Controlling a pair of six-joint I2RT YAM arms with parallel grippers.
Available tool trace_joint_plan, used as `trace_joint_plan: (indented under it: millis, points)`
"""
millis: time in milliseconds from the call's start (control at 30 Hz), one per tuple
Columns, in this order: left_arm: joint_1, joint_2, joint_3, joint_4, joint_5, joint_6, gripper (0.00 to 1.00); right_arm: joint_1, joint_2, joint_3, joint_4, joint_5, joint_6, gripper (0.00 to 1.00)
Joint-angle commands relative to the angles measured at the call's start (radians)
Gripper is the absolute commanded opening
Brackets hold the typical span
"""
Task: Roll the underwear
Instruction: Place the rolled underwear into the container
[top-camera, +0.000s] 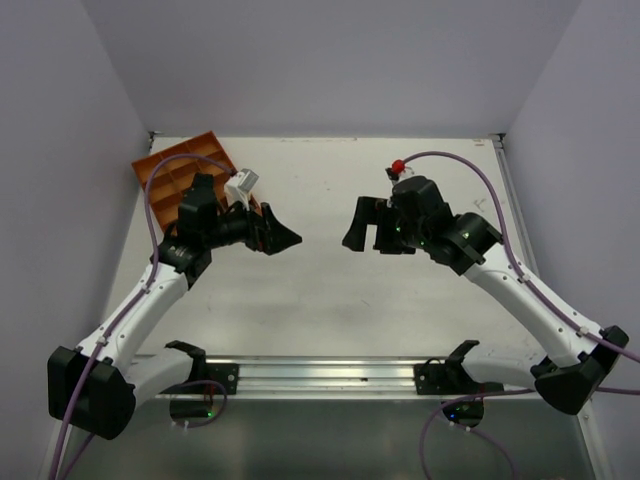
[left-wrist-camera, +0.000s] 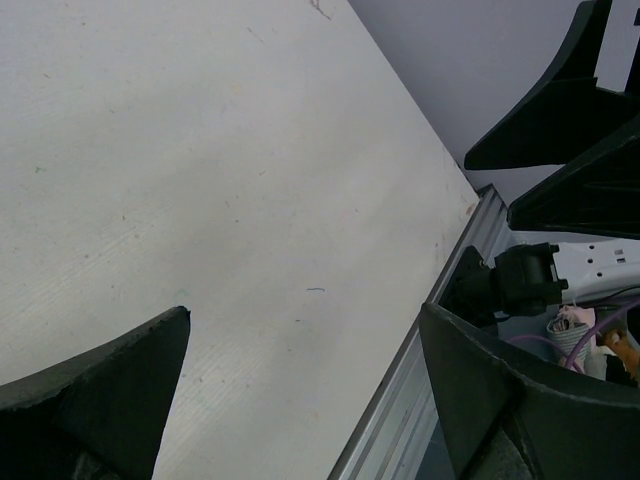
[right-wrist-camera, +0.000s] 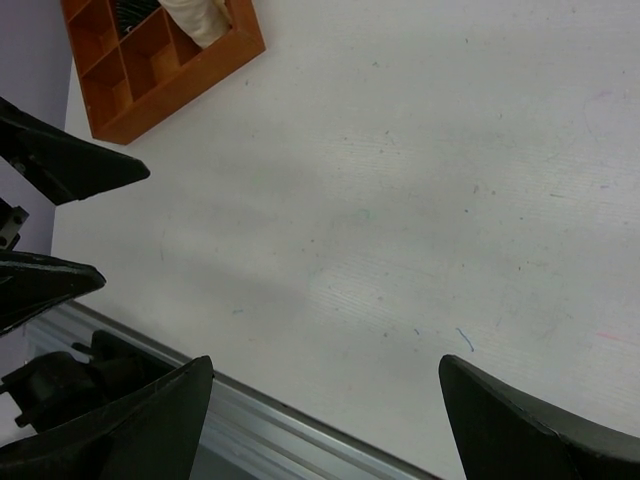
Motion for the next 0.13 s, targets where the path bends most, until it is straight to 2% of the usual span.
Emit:
trace_joint_plan:
  millis: [0, 100]
  points:
    - [-0.009, -0.013, 0.002, 0.027, 0.008, 0.002, 1.0, 0.001, -0.025, 0.0, 0.028, 0.017, 0.003, 0.99]
    - [-0.012, -0.01, 0.003, 0.024, 0.01, 0.002, 1.0, 0.001, -0.029, 0.002, 0.033, 0.032, 0.003, 0.99]
